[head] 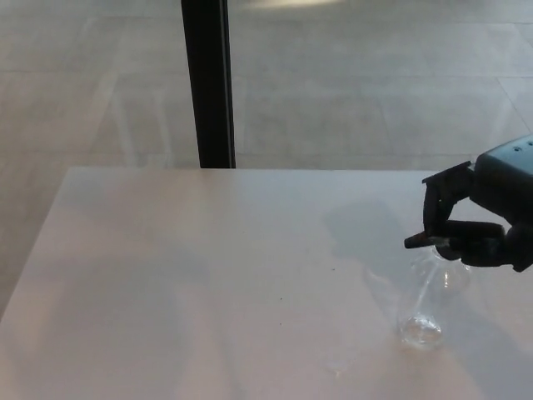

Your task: The robot uses its right hand to grab and lift the lid of the spray bottle kept in the middle of the desk and places the lid on the right side of the bottle

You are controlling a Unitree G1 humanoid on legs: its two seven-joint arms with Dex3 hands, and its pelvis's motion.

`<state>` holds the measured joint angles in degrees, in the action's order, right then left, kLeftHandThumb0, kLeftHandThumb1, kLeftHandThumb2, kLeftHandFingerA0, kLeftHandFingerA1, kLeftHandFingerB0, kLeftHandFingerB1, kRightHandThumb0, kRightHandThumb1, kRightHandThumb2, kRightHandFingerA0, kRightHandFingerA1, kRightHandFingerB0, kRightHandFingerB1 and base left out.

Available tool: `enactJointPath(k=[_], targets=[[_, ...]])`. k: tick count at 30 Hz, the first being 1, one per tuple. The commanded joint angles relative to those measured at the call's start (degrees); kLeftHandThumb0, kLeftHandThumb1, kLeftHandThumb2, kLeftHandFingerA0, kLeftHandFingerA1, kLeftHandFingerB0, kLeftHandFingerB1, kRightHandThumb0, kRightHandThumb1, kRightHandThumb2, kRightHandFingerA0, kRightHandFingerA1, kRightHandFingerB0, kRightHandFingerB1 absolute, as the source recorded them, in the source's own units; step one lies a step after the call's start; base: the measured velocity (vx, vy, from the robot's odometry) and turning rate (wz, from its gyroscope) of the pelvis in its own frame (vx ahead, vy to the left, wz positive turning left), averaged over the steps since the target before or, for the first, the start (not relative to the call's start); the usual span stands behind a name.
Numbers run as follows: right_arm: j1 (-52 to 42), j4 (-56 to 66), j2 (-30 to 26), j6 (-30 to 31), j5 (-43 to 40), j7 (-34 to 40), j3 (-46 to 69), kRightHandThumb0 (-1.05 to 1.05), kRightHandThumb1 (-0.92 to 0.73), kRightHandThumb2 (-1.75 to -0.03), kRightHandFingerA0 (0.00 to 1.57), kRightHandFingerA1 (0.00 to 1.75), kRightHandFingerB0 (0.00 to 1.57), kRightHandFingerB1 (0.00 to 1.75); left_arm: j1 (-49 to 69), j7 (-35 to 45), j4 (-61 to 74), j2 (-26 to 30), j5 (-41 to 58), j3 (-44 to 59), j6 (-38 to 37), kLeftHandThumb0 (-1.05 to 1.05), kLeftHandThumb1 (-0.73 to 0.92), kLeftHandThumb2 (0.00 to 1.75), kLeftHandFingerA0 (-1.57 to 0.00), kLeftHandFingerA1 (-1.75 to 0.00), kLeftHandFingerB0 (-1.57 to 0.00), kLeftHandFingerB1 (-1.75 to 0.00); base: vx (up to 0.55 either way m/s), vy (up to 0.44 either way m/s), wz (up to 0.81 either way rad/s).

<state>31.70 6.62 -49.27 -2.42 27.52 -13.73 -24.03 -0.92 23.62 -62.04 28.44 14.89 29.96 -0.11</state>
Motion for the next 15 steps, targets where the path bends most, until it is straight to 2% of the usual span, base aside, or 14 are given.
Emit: enactJointPath(k=[1, 2, 3, 4, 5, 6, 7, 9, 10, 11, 12, 13, 15], targets=[[-1.54, -3.63, 3.58, -9.22, 0.05, 9.49, 7.18, -0.25, -0.6, -0.61, 0.94, 1.73, 0.84, 0.98, 1.52, 1.14, -2.03, 0.36, 0.4, -0.13, -3.99, -1.05, 0.34, 1.15, -0.67, -1.09, -0.5, -0.98, 0.0, 0.0, 0.0], [-1.64, -3.77, 3.81, -9.52, 0.23, 9.39, 7.47, -0.25, -0.6, -0.61, 0.94, 1.73, 0.84, 0.98, 1.47, 1.15, -2.11, 0.38, 0.39, -0.16, -4.04, -1.05, 0.34, 1.15, -0.67, -1.09, -0.5, -0.98, 0.0, 0.0, 0.0], [-0.87, -3.69, 3.91, -9.0, -1.18, 7.06, 8.65, -0.31, -0.48, -0.93, 1.21, 1.33, 0.82, 0.97, 1.5, 1.15, -2.17, 0.42, 0.32, -0.26, -4.22, -1.05, 0.45, 0.84, -0.65, -1.16, -0.46, -1.05, 0.0, 0.0, 0.0], [0.35, -3.39, 3.81, -7.91, -3.47, 3.68, 10.11, -0.31, -0.48, -0.93, 1.21, 1.33, 0.82, 0.97, 1.57, 1.13, -2.19, 0.47, 0.21, -0.4, -4.43, -1.05, 0.45, 0.84, -0.65, -1.16, -0.46, -1.05, 0.0, 0.0, 0.0], [0.24, -3.57, 4.28, -8.35, -3.17, 3.28, 10.68, -0.31, -0.48, -0.93, 1.21, 1.33, 0.82, 0.97, 1.53, 1.16, -2.34, 0.5, 0.26, -0.45, -4.57, -1.05, 0.45, 0.84, -0.65, -1.16, -0.46, -1.05, 0.0, 0.0, 0.0], [1.3, -4.06, 4.42, -9.26, -4.05, 2.6, 11.89, -0.23, -0.61, -0.8, 0.93, 1.71, 0.78, 1.23, 1.47, 1.36, -2.51, 0.5, 0.51, -0.3, -4.61, -1.05, 0.44, 0.84, -0.66, -1.16, -0.46, -1.06, 0.0, 0.0, 0.0], [2.35, -4.3, 4.7, -8.59, -4.57, 1.17, 12.72, -0.26, -0.61, -0.74, 0.95, 1.68, 0.83, 1.04, 1.62, 1.33, -2.76, 0.49, 0.43, -0.38, -4.88, -1.05, 0.45, 0.83, -0.66, -1.16, -0.45, -1.06, 0.0, 0.0, 0.0], [5.5, -3.43, 4.17, -6.72, -7.1, -2.99, 15.13, -0.28, -0.66, -0.7, 0.9, 1.7, 0.8, 1.19, 1.7, 1.49, -2.78, 0.46, 0.93, -0.02, -4.48, -1.03, 0.44, 0.85, -0.61, -1.15, -0.42, -1.05, 0.0, 0.0, 0.0], [6.07, -3.25, 4.29, -6.54, -7.62, -3.62, 15.82, -0.29, -0.66, -0.66, 0.93, 1.69, 0.83, 1.09, 1.7, 1.66, -3.01, 0.52, 0.89, -0.06, -4.68, -1.05, 0.32, 1.04, -0.65, -1.1, -0.44, -0.97, 0.0, 0.0, 0.0], [7.55, -3.32, 4.02, -6.58, -9.28, -5.18, 16.83, -0.26, -0.67, -0.71, 0.91, 1.72, 0.77, 1.4, 1.8, 1.59, -3.09, 0.59, 0.76, -0.15, -4.88, -1.05, 0.34, 1.11, -0.66, -1.09, -0.4, -0.93, 0.0, 0.0, 0.0], [8.54, -3.02, 3.75, -6.01, -10.43, -6.86, 17.6, -0.25, -0.65, -0.72, 0.89, 1.75, 0.75, 1.5, 1.91, 1.67, -3.18, 0.64, 0.64, -0.27, -5.19, -1.05, 0.45, 0.85, -0.59, -1.16, -0.39, -1.09, 0.0, 0.0, 0.0], [9.2, -2.62, 3.67, -5.14, -11.45, -8.37, 18.25, -0.25, -0.63, -0.78, 0.88, 1.75, 0.72, 1.57, 2.05, 1.78, -3.03, 0.63, 0.7, -0.26, -5.29, -1.05, 0.46, 0.85, -0.59, -1.15, -0.42, -1.07, 0.0, 0.0, 0.0], [9.4, -2.6, 3.88, -4.95, -11.74, -9.18, 18.69, -0.25, -0.63, -0.78, 0.88, 1.75, 0.72, 1.57, 2.09, 1.8, -3.0, 0.63, 0.73, -0.25, -5.34, -1.05, 0.46, 0.85, -0.59, -1.15, -0.42, -1.07, 0.0, 0.0, 0.0]])
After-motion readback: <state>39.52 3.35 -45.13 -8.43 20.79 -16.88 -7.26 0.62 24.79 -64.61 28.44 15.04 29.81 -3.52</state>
